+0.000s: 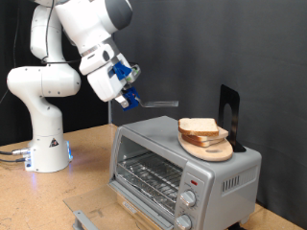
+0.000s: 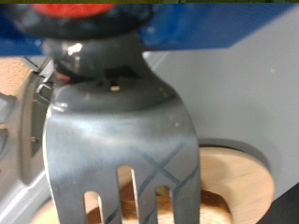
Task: Make a piece of toast with the oven
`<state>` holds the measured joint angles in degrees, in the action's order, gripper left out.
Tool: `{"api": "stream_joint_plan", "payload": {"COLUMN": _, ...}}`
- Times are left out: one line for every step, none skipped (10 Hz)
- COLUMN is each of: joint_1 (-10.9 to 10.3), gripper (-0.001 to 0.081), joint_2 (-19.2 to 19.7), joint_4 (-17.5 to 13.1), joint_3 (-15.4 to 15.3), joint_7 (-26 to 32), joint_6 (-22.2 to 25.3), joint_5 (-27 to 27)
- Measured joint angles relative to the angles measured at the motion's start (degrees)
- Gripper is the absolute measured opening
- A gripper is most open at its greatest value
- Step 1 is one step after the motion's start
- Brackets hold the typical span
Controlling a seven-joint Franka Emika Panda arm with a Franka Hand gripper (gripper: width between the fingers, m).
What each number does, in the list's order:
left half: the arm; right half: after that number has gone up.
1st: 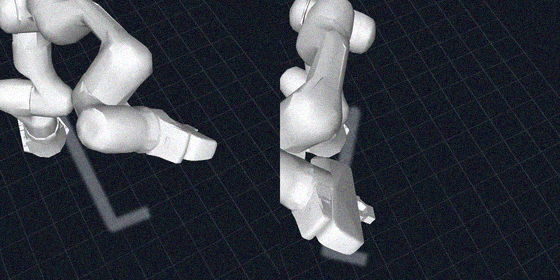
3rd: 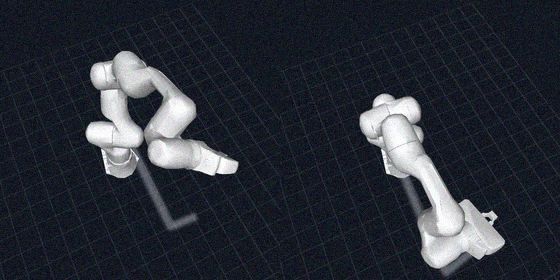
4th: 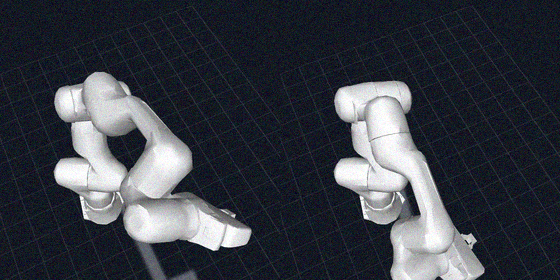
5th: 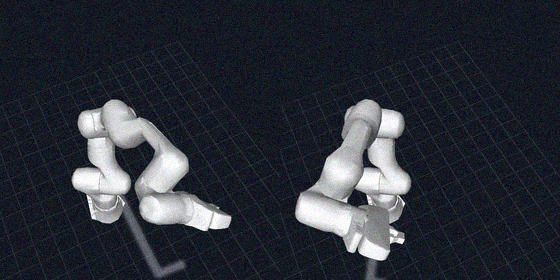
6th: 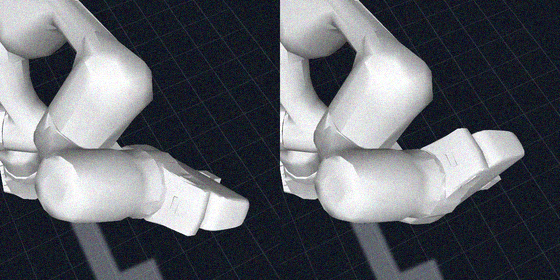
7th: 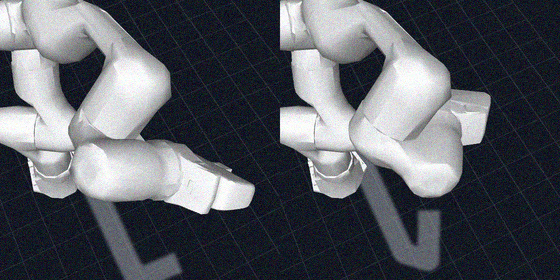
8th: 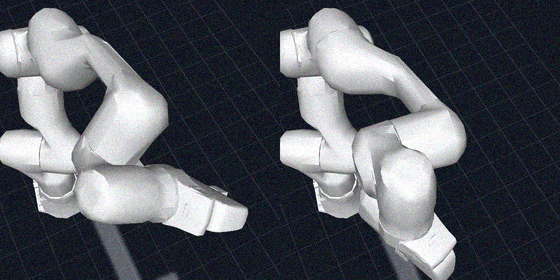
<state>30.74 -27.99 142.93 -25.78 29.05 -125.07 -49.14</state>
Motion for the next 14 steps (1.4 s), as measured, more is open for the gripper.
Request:
{"api": "stream_joint_plan", "payload": {"joint_1": 0.3, "gripper": 0.0315, "joint_2": 0.62, "joint_4": -0.35, "joint_3": 1.04, "joint_7": 1.51, "joint_6": 0.53, "joint_5": 0.0}}
{"api": "stream_joint_plan", "payload": {"joint_1": 0.47, "gripper": 0.0315, "joint_2": 1.04, "joint_4": -0.63, "joint_3": 2.07, "joint_7": 2.9, "joint_6": 1.5, "joint_5": 0.23}}
{"api": "stream_joint_plan", "payload": {"joint_1": 0.65, "gripper": 0.0315, "joint_2": 1.16, "joint_4": -0.72, "joint_3": 2.91, "joint_7": 4.17, "joint_6": 2.32, "joint_5": 0.46}}
{"api": "stream_joint_plan", "payload": {"joint_1": 0.86, "gripper": 0.0315, "joint_2": 1.16, "joint_4": -0.73, "joint_3": 3.43, "joint_7": 4.94, "joint_6": 2.91, "joint_5": 1.12}}
{"api": "stream_joint_plan", "payload": {"joint_1": 1.02, "gripper": 0.0315, "joint_2": 1.16, "joint_4": -0.73, "joint_3": 3.51, "joint_7": 5.09, "joint_6": 3.24, "joint_5": 2.04}}
{"api": "stream_joint_plan", "payload": {"joint_1": 1.02, "gripper": 0.0315, "joint_2": 1.16, "joint_4": -0.63, "joint_3": 3.47, "joint_7": 5.04, "joint_6": 3.16, "joint_5": 1.87}}
{"api": "stream_joint_plan", "payload": {"joint_1": 1.02, "gripper": 0.0315, "joint_2": 1.16, "joint_4": -0.33, "joint_3": 3.3, "joint_7": 4.98, "joint_6": 3.14, "joint_5": 2.39}}
{"api": "stream_joint_plan", "payload": {"joint_1": 1.03, "gripper": 0.0315, "joint_2": 1.16, "joint_4": 0.14, "joint_3": 3.03, "joint_7": 4.64, "joint_6": 3.13, "joint_5": 4.11}}
{"api": "stream_joint_plan", "payload": {"joint_1": 1.09, "gripper": 0.0315, "joint_2": 1.16, "joint_4": 0.67, "joint_3": 2.72, "joint_7": 4.23, "joint_6": 3.07, "joint_5": 6.0}}
{"api": "stream_joint_plan", "payload": {"joint_1": 1.12, "gripper": 0.0315, "joint_2": 1.16, "joint_4": 1.28, "joint_3": 2.37, "joint_7": 3.41, "joint_6": 2.53, "joint_5": 7.03}}
{"api": "stream_joint_plan", "payload": {"joint_1": 1.13, "gripper": 0.0315, "joint_2": 1.16, "joint_4": 1.88, "joint_3": 1.92, "joint_7": 2.34, "joint_6": 1.75, "joint_5": 7.78}}
{"api": "stream_joint_plan", "payload": {"joint_1": 1.14, "gripper": 0.0315, "joint_2": 1.17, "joint_4": 2.42, "joint_3": 1.39, "joint_7": 1.45, "joint_6": 0.7, "joint_5": 8.16}}
{"api": "stream_joint_plan", "payload": {"joint_1": 1.16, "gripper": 0.0315, "joint_2": 1.17, "joint_4": 2.91, "joint_3": 0.93, "joint_7": 0.85, "joint_6": 0.08, "joint_5": 8.68}}
{"api": "stream_joint_plan", "payload": {"joint_1": 1.16, "gripper": 0.0315, "joint_2": 1.17, "joint_4": 3.31, "joint_3": 0.73, "joint_7": 0.75, "joint_6": -0.21, "joint_5": 9.26}}
